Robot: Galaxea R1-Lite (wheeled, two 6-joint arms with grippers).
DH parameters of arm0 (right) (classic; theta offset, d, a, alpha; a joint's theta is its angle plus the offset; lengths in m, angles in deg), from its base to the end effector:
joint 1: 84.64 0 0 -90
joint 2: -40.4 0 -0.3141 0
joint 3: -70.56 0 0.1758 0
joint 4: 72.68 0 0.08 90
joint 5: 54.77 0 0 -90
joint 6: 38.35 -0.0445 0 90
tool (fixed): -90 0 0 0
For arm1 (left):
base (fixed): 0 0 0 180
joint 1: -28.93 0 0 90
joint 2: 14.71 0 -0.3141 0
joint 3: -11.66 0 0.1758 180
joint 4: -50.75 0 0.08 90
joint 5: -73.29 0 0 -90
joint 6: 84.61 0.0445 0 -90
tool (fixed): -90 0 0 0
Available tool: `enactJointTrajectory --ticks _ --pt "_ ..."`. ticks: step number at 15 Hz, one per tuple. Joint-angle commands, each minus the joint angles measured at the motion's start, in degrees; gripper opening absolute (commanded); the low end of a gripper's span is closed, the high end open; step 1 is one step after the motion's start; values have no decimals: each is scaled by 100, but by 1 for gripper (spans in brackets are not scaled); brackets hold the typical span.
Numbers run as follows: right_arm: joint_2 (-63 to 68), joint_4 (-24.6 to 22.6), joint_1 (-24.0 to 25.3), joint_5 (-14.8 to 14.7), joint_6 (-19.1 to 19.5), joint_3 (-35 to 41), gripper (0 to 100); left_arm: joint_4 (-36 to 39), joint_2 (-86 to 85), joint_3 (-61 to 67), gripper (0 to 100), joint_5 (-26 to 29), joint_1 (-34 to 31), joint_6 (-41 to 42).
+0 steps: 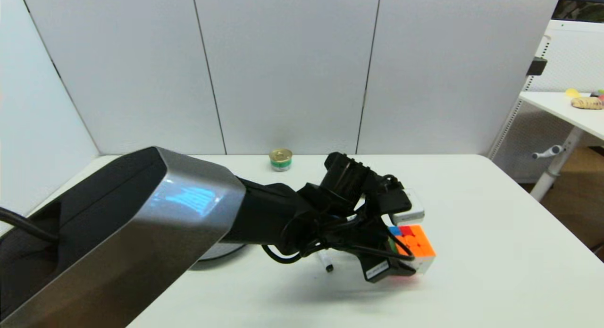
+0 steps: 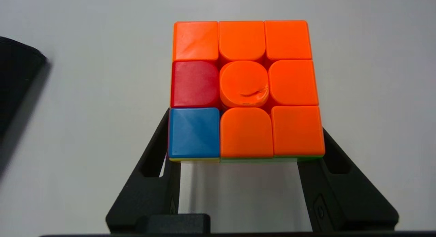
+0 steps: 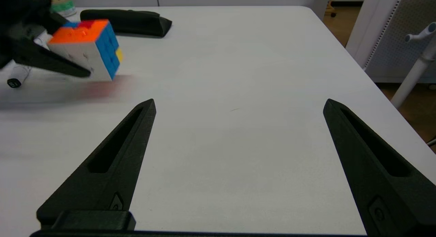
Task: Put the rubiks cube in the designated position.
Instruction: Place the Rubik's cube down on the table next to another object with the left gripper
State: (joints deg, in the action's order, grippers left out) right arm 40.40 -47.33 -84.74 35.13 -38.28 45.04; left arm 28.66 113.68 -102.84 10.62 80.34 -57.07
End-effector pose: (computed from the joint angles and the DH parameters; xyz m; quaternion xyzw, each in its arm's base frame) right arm -0.0310 0.0000 0.0761 -0.0006 -0.0015 -0.0017 1.0000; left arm 0.2725 -0.3742 0.1338 0.2376 0.1498 -0.6579 0.6988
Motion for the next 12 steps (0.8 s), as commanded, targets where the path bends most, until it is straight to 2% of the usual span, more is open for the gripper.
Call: enactJointTrajectory --ticks 1,5,8,12 --pt "9 -1 1 1 1 1 100 -342 -614 -338 0 9 -518 15" --pt "9 -1 1 1 1 1 100 -482 -930 -628 0 9 -1687 41" --pt "9 -1 1 1 1 1 100 -588 -948 -628 0 -96 -2812 67" --pt "9 -1 1 1 1 1 100 -605 -578 -637 0 -140 -3814 15"
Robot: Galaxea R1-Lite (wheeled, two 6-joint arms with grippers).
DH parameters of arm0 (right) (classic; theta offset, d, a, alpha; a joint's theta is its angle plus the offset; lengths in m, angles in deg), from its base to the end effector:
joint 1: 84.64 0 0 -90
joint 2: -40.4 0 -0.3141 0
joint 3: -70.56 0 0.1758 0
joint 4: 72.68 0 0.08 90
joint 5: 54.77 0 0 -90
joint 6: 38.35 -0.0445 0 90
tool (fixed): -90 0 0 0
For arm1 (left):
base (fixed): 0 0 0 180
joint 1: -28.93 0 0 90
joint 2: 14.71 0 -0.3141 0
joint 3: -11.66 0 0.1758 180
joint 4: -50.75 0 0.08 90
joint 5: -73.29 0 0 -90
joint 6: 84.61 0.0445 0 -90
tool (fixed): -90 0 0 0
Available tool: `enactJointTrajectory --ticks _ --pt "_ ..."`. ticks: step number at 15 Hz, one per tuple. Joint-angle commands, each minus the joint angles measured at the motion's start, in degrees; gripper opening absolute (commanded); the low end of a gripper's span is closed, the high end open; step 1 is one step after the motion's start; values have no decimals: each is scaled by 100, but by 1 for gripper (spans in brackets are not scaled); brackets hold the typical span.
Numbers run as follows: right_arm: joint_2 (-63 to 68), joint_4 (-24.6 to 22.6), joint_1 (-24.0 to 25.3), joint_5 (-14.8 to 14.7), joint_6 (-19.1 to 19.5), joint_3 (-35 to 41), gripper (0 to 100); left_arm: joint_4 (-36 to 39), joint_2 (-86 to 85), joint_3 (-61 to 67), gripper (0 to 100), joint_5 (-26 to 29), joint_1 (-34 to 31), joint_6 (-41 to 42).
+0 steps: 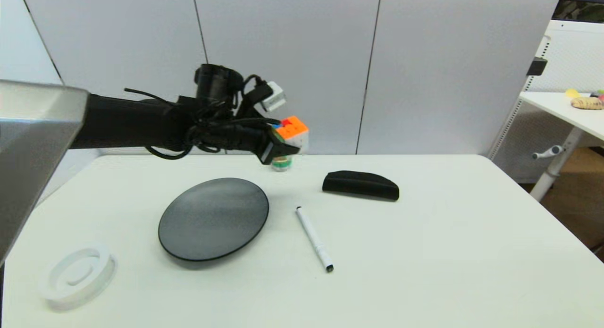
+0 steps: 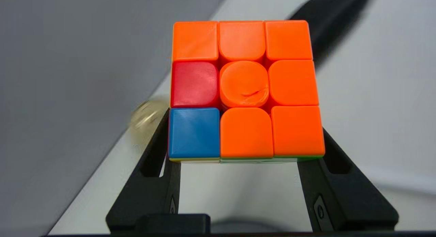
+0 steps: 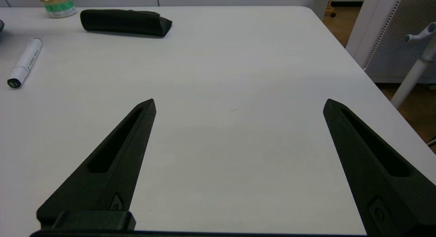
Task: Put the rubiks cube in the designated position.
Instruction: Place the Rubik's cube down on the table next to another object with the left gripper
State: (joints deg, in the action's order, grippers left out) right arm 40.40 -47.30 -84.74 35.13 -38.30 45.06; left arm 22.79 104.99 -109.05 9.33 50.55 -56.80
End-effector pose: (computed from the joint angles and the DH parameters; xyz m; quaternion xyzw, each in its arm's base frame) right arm -0.0309 0.0000 0.0759 -0.0004 -0.0010 -0.0017 1.0000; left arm 0.4003 -0.1797 0.2216 0.2051 0.1316 -0.4373 0.8657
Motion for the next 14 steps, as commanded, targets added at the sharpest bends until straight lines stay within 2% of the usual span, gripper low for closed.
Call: enactJointTrajectory --ticks 1,4,10,11,14 --pt "9 -4 1 1 4 -1 100 -1 458 -52 0 -20 -994 -21" --pt "9 -4 1 1 4 -1 100 7 1020 -386 0 -29 -1336 -30" --pt "9 -4 1 1 4 -1 100 7 1433 -606 0 -29 -1503 -21" --pt "9 -4 1 1 4 -1 100 7 1425 -579 100 -29 -1503 -21" --pt "9 -4 1 1 4 -1 100 -10 1398 -553 100 -29 -1503 -3"
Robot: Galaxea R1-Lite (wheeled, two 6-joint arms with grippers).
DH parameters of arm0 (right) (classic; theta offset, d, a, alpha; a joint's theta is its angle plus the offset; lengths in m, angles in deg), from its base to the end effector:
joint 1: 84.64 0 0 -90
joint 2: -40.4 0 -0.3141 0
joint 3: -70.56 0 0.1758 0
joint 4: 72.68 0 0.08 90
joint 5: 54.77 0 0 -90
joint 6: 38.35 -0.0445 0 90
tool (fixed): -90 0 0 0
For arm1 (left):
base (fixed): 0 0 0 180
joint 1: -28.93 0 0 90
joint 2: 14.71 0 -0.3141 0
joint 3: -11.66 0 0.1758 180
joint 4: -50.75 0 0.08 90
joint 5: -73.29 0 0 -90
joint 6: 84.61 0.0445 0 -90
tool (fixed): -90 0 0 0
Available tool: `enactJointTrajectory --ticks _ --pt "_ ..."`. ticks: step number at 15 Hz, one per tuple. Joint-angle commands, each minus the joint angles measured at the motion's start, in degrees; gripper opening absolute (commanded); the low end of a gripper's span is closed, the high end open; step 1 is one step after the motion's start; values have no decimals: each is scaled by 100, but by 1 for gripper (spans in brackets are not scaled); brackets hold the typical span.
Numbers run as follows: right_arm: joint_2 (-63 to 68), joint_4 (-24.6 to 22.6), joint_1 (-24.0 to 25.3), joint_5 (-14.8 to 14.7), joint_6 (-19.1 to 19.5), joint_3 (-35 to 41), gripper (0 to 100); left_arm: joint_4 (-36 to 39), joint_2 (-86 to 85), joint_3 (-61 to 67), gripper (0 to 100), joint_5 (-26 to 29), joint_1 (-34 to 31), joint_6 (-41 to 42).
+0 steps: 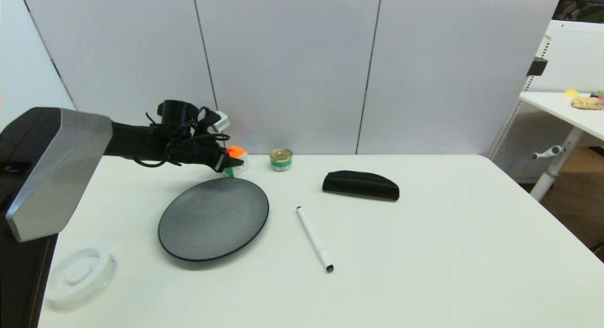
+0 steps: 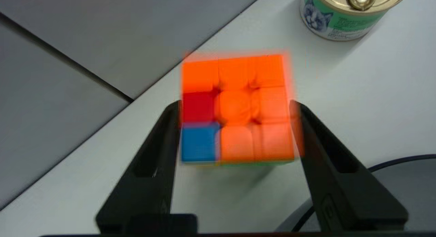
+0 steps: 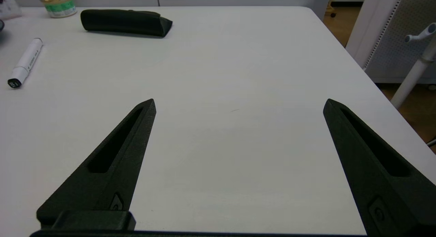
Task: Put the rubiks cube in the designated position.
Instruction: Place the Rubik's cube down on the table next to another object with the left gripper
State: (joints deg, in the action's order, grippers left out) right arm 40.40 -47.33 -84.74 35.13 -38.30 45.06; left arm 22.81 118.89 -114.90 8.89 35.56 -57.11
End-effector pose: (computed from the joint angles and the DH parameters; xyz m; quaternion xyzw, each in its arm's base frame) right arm -0.0309 0.0000 0.0760 -0.0004 -0.0013 -0.0017 1.0000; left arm 0.4840 -0.0756 0.1370 0.1697 0.2250 -0.3276 0.9018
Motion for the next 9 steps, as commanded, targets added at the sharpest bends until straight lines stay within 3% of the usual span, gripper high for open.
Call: enactJointTrajectory --ticks 1,4,6,9 --pt "9 -1 1 1 4 -1 100 -29 -44 32 100 15 -4 18" --pt "9 -1 1 1 4 -1 100 -231 -607 147 100 15 5 18" --pt "9 -1 1 1 4 -1 100 -873 -1828 665 100 -82 22 -17" --pt "9 -1 1 1 4 -1 100 -1031 -3815 2080 100 -1356 22 -131"
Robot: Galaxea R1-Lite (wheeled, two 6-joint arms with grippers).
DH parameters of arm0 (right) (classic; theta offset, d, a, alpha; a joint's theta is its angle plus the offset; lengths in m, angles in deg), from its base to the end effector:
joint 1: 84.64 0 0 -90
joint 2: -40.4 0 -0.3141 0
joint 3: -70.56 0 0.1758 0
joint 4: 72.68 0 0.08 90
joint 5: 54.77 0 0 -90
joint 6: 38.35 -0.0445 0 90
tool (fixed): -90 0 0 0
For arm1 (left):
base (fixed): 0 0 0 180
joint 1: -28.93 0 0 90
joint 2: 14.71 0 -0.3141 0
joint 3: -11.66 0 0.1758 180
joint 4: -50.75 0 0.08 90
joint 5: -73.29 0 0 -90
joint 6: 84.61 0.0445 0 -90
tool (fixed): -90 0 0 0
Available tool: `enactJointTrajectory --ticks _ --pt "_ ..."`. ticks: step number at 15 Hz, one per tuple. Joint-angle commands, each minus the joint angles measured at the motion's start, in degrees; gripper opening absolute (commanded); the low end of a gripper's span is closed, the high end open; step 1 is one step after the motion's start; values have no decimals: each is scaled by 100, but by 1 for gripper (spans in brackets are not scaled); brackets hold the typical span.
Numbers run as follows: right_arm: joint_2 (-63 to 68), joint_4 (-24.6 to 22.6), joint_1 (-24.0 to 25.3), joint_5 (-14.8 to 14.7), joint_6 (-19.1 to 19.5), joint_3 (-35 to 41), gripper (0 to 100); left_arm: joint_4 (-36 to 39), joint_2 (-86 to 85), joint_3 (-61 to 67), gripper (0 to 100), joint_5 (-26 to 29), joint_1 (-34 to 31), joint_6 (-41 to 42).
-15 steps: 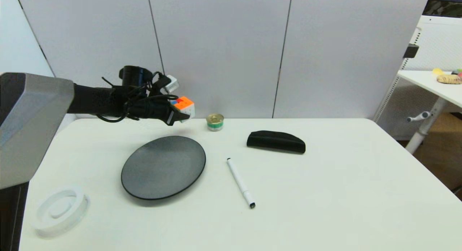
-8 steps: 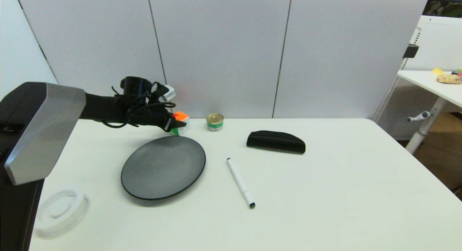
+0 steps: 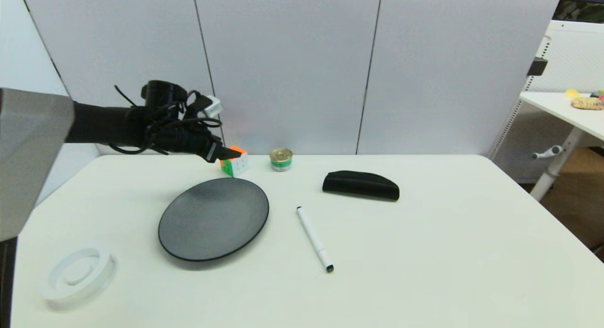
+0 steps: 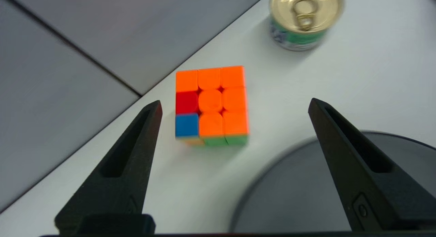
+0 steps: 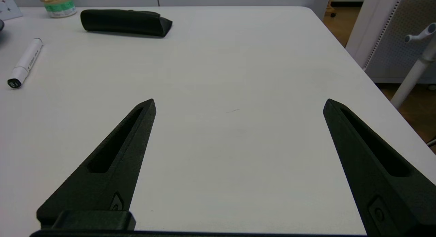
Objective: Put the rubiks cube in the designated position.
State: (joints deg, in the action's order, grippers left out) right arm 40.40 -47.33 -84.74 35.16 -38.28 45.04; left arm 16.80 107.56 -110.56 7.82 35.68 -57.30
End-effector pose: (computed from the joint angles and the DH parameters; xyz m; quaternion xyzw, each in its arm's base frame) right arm -0.0310 0.0000 0.0761 -0.0006 -0.0015 -0.0015 1.0000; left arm 0.4381 -0.0705 0.1981 0.1735 0.2198 -0.3187 0.9055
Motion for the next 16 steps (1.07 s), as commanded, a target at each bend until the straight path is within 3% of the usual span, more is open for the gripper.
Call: enactJointTrajectory --ticks 1,5,9,16 --pt "9 -1 1 -1 1 1 100 -298 -3306 2244 100 -1565 10 -279" --pt "9 -1 1 -1 1 1 100 1460 -5671 5206 100 -2136 1 -1008" --pt "9 -1 1 -1 1 1 100 2585 -7674 7227 100 -2708 -7 -1043" --pt "9 -1 1 -1 1 1 100 2523 -10628 9706 100 -3376 -192 -1447"
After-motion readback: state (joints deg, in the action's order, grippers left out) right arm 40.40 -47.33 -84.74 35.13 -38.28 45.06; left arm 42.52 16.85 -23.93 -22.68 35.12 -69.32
